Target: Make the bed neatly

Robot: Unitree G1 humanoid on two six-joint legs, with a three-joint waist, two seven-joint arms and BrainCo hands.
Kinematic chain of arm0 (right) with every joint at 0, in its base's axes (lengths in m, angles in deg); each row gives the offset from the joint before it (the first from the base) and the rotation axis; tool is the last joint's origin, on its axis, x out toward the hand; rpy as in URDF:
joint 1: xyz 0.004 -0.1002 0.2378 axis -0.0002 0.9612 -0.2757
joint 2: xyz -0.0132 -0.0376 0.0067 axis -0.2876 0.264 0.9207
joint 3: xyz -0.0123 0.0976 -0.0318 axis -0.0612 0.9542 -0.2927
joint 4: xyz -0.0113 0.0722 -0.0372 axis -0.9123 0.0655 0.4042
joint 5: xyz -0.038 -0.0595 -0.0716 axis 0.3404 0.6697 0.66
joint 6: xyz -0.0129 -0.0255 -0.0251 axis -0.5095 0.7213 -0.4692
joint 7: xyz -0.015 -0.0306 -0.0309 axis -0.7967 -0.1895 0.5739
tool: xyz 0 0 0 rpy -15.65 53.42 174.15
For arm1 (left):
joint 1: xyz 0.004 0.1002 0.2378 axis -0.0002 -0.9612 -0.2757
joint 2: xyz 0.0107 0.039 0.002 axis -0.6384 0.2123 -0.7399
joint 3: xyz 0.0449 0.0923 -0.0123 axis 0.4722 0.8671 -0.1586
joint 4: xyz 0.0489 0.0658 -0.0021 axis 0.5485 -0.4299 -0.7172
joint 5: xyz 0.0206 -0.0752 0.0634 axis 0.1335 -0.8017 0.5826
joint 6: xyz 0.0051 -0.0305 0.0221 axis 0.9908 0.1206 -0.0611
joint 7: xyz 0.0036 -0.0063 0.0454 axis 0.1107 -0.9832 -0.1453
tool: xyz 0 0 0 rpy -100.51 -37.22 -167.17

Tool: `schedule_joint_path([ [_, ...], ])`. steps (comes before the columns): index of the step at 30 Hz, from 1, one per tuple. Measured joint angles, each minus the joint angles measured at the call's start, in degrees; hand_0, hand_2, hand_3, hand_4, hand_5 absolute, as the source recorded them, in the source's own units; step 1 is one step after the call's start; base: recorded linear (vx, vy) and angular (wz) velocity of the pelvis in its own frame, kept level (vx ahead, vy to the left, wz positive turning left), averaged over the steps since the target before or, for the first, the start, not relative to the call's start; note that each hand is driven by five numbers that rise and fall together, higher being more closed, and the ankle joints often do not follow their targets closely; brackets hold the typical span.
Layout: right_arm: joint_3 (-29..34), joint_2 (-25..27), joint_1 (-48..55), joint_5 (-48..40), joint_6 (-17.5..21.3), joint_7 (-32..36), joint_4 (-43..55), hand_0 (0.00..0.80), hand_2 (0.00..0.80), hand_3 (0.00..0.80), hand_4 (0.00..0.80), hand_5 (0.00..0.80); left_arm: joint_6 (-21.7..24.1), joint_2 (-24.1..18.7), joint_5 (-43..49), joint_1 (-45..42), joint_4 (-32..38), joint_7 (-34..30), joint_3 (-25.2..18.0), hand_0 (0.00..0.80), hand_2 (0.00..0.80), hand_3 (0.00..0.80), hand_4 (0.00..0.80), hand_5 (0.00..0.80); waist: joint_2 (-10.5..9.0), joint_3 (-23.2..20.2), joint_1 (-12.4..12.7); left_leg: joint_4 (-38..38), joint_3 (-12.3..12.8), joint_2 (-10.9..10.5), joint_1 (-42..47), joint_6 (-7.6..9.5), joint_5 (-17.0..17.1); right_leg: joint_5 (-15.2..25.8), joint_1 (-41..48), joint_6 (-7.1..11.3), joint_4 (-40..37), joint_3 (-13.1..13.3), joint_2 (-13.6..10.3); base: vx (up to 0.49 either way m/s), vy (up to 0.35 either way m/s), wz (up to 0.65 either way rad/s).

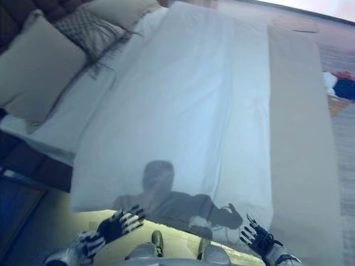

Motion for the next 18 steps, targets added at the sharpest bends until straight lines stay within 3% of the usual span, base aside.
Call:
schedule_joint_path([
  [1, -0.2, -0.8, 0.0, -0.4, 0.0, -0.3, 0.1, 0.0, 0.0, 0.0, 0.0, 0.0, 1.5, -0.5, -1.4, 1.2, 1.4, 0.7, -0.2, 0.0, 0.0, 0.0, 0.0, 0.0, -1.85, 0.6, 0.3, 0.9, 0.2, -0.1, -0.6, -0.52, -0.1, 1.8, -0.4, 0.89, -1.5, -0.1, -1.3, -0.005, -0.149, -0.08],
  [3, -0.2, -1.3, 0.3, -1.2, 0.1, -0.7, 0.1, 0.0, 0.0, 0.0, 0.0, 0.0, 4.1, 0.1, -3.7, 2.7, 3.0, 4.6, -0.5, 0.0, 0.0, 0.0, 0.0, 0.0, -1.8, 1.2, 0.2, 2.1, -0.3, 1.7, -1.9, -2.08, 0.3, 3.6, -0.4, -0.44, -2.8, 0.0, 0.9, 0.007, -0.127, -0.17],
  [5, -0.2, -1.0, 0.4, -1.5, 0.1, -1.2, 0.7, 0.0, 0.0, 0.0, 0.0, 0.0, 5.0, 1.5, -4.2, 3.1, 4.3, 7.7, -2.3, 0.0, 0.0, 0.0, 0.0, 0.0, -1.39, 1.7, 0.0, 2.1, -1.4, 2.8, -2.3, -2.16, 0.3, 4.2, -0.3, -1.34, -4.2, 0.1, 2.6, 0.021, -0.102, -0.12],
  [8, -0.2, -1.0, 0.4, -1.6, 0.1, -1.7, 1.1, 0.0, 0.0, 0.0, 0.0, 0.0, 6.6, 2.9, -4.3, 5.4, 4.5, 12.0, -3.8, 0.0, 0.0, 0.0, 0.0, 0.0, -1.42, 2.8, -0.8, 2.2, -2.1, 3.8, -2.7, -2.51, 0.4, 4.3, 0.3, -1.97, -5.1, -0.3, 3.5, 0.04, -0.097, 0.06],
  [10, -0.2, -1.3, 0.3, -1.7, 0.3, -1.7, 1.1, 0.0, 0.0, 0.0, 0.0, 0.0, 6.8, 3.0, -4.2, 8.7, 4.5, 14.5, -3.8, 0.0, 0.0, 0.0, 0.0, 0.0, -1.94, 3.7, -0.9, 2.7, -3.0, 4.3, -3.5, -3.97, 0.5, 4.2, 0.4, -2.16, -5.2, -1.1, 3.9, 0.022, -0.059, 0.19],
  [15, -0.2, -3.4, 0.5, -2.7, 0.8, -1.6, 1.6, 0.0, 0.0, 0.0, 0.0, 0.0, 6.8, 2.8, -4.0, 13.2, 5.1, 16.2, -3.7, 0.0, 0.0, 0.0, 0.0, 0.0, -4.18, 4.9, -1.0, 2.7, -3.1, 3.6, -3.3, -4.09, 0.4, 4.3, 0.6, -1.97, -5.2, -1.3, 3.4, 0.045, -0.019, 0.02],
  [18, -0.2, -4.6, 0.5, -2.7, 0.8, -1.6, 2.0, 0.0, 0.0, 0.0, 0.0, 0.0, 6.7, 2.8, -3.4, 13.2, 5.5, 16.4, -3.8, 0.0, 0.0, 0.0, 0.0, 0.0, -4.22, 4.9, -1.1, 2.0, -2.9, 3.1, -2.7, -3.95, 0.5, 4.4, 1.0, -1.67, -5.6, -1.2, 2.9, 0.059, 0.017, -0.02],
])
